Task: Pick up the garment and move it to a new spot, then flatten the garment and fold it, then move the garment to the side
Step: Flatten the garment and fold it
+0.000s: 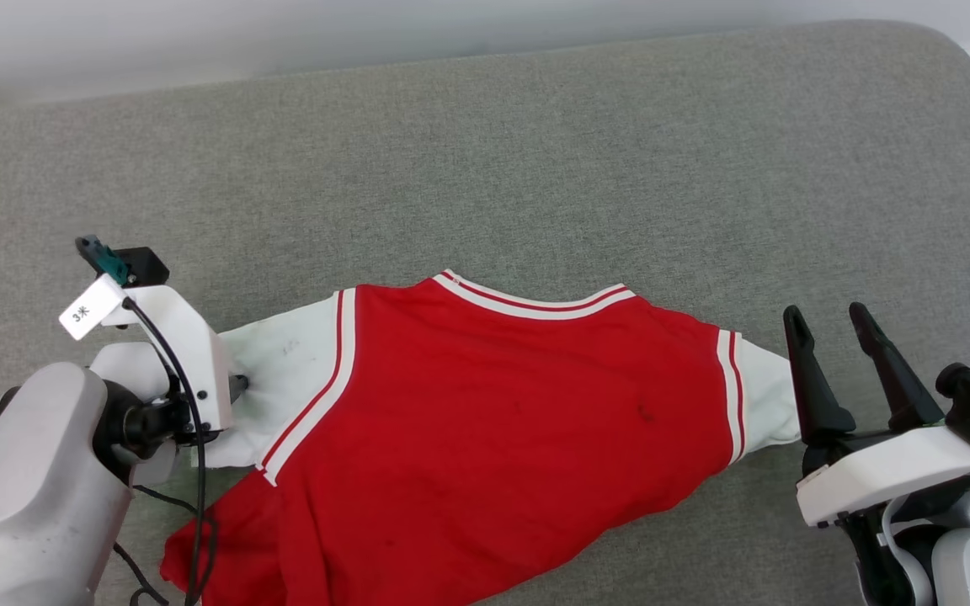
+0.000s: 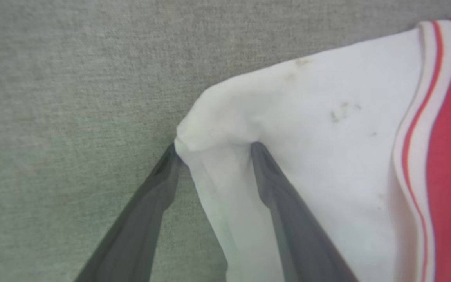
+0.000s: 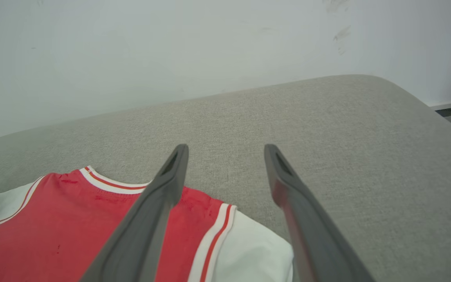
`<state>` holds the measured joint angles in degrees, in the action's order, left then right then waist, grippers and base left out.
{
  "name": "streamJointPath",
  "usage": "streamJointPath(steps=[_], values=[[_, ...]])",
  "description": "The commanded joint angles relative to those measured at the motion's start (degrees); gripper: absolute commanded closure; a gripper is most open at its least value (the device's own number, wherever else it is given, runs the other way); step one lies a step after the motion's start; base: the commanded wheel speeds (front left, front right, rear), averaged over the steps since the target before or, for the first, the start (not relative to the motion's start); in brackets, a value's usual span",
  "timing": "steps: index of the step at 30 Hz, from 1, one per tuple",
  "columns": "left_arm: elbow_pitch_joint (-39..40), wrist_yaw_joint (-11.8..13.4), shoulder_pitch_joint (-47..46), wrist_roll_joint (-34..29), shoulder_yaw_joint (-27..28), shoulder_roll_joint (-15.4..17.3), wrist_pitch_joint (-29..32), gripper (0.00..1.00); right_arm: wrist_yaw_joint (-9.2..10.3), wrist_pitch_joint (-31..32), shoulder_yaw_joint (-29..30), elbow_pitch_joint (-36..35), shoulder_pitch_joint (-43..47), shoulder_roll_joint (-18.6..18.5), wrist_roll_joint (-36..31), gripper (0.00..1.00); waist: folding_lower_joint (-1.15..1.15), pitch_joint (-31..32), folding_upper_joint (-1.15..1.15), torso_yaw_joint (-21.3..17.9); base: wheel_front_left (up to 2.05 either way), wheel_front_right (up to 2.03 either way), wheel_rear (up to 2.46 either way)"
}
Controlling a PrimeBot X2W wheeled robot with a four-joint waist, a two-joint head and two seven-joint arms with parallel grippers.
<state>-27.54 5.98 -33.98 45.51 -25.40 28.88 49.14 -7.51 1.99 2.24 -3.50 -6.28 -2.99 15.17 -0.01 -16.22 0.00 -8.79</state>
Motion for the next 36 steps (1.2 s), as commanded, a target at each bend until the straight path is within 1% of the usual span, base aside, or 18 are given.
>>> streamJointPath(steps=[1, 3, 6, 8, 9, 11, 12, 13, 14, 15, 19, 20, 23, 25, 28, 32, 36], values=[[-2.38, -1.49, 5.47, 1.64, -3.87, -5.29, 2.45, 1.00, 0.04, -0.37, 0.06, 0.05, -0.92, 0.18, 0.13, 0.00, 0.01, -0.17, 0.00, -0.19, 0.00, 0.00, 0.00], [-2.62, -1.85, 5.41, 1.44, -4.37, -5.64, 1.96, 1.00, 0.04, -0.42, 0.50, 0.58, -1.00, 0.18, 0.19, 0.00, 0.01, -0.22, 0.00, -0.23, 0.00, 0.00, 0.00], [-2.56, -2.09, 4.01, -0.47, -4.36, -4.63, -0.56, 1.00, 0.04, -0.01, 1.34, 1.19, -1.32, 0.18, 0.23, 0.00, 0.01, 0.17, 0.00, 0.03, 0.00, 0.00, 0.00], [-2.42, -1.90, 2.80, -1.83, -4.29, -3.88, -2.45, 1.00, 0.04, 0.62, 2.07, 1.73, -1.52, 0.17, 0.27, 0.00, 0.01, 0.73, 0.00, 0.30, 0.00, 0.00, 0.00], [-1.80, -1.38, 1.56, -2.98, -3.88, -3.06, -4.61, 1.00, 0.04, 1.76, 2.90, 2.40, -1.66, -0.01, 1.04, 0.00, 0.01, 1.35, 0.00, 0.62, 0.00, 0.00, 0.00], [-0.84, -1.10, 0.63, -4.05, -3.37, -2.31, -6.99, 1.00, 0.05, 4.15, 4.55, 3.61, -1.56, -1.18, 2.35, 0.00, 0.01, 2.04, 0.00, 0.99, 0.00, 0.00, 0.00], [-0.84, -1.10, 0.63, -4.05, -3.37, -2.31, -6.99, 1.00, 0.05, 4.15, 4.55, 3.61, -1.56, -1.18, 2.35, 0.00, 0.01, 2.04, 0.00, 0.99, 0.00, 0.00, 0.00], [0.41, -0.93, 0.09, -4.68, -2.87, -1.83, -8.94, 1.00, 0.04, 7.94, 6.04, 5.02, -1.31, -2.42, 4.21, 0.00, 0.01, 2.71, 0.00, 1.40, 0.00, 0.00, 0.00], [0.41, -0.93, 0.09, -4.68, -2.87, -1.83, -8.94, 1.00, 0.04, 7.94, 6.04, 5.02, -1.31, -2.42, 4.21, 0.00, 0.01, 2.71, 0.00, 1.40, 0.00, 0.00, 0.00], [1.13, -0.75, 0.03, -4.93, -2.63, -1.66, -9.70, 1.00, 0.04, 10.42, 6.98, 5.92, -1.06, -3.39, 4.82, 0.00, 0.01, 3.02, 0.00, 1.60, 0.00, 0.00, 0.00], [4.44, -0.16, 0.13, -5.47, -2.02, -0.98, -11.77, 1.00, 0.04, 21.99, 9.34, 9.41, -0.24, -7.42, 8.70, 0.00, 0.01, 3.85, 0.00, 2.63, 0.00, 0.00, 0.00], [5.30, 0.19, 0.38, -5.37, -1.81, -0.94, -12.11, 1.00, 0.03, 24.85, 9.52, 10.18, -0.28, -7.92, 10.20, 0.00, 0.01, 3.92, 0.00, 2.88, 0.00, 0.00, 0.00], [8.23, 0.64, 0.99, -5.39, -1.62, -0.59, -12.55, 1.00, 0.04, 32.03, 8.83, 11.59, -0.52, -10.37, 12.65, 0.00, 0.01, 3.78, 0.00, 3.59, 0.00, 0.00, 0.00], [10.07, 1.09, 1.16, -5.71, -1.49, -0.20, -12.69, 1.00, 0.03, 35.36, 7.57, 11.93, -1.69, -11.06, 13.51, 0.00, 0.01, 3.28, 0.00, 4.08, 0.00, 0.00, 0.00], [12.58, 1.76, 1.26, -6.06, -1.43, -0.09, -12.94, 1.00, 0.03, 37.99, 5.60, 12.12, -3.34, -12.03, 14.25, 0.00, 0.01, 2.17, 0.00, 4.90, 0.00, 0.00, 0.00], [15.42, 2.62, 1.20, -6.47, -1.66, -0.09, -13.06, 1.00, 0.04, 39.91, 2.59, 12.71, -5.78, -12.98, 14.80, 0.00, 0.01, 0.69, 0.00, 5.95, 0.00, 0.00, 0.00], [17.11, 3.27, 1.81, -6.51, -1.80, -0.15, -13.14, 1.00, 0.03, 42.17, -0.09, 15.58, -6.90, -12.86, 15.30, 0.00, 0.01, -0.21, 0.00, 6.68, 0.00, 0.00, 0.00]])
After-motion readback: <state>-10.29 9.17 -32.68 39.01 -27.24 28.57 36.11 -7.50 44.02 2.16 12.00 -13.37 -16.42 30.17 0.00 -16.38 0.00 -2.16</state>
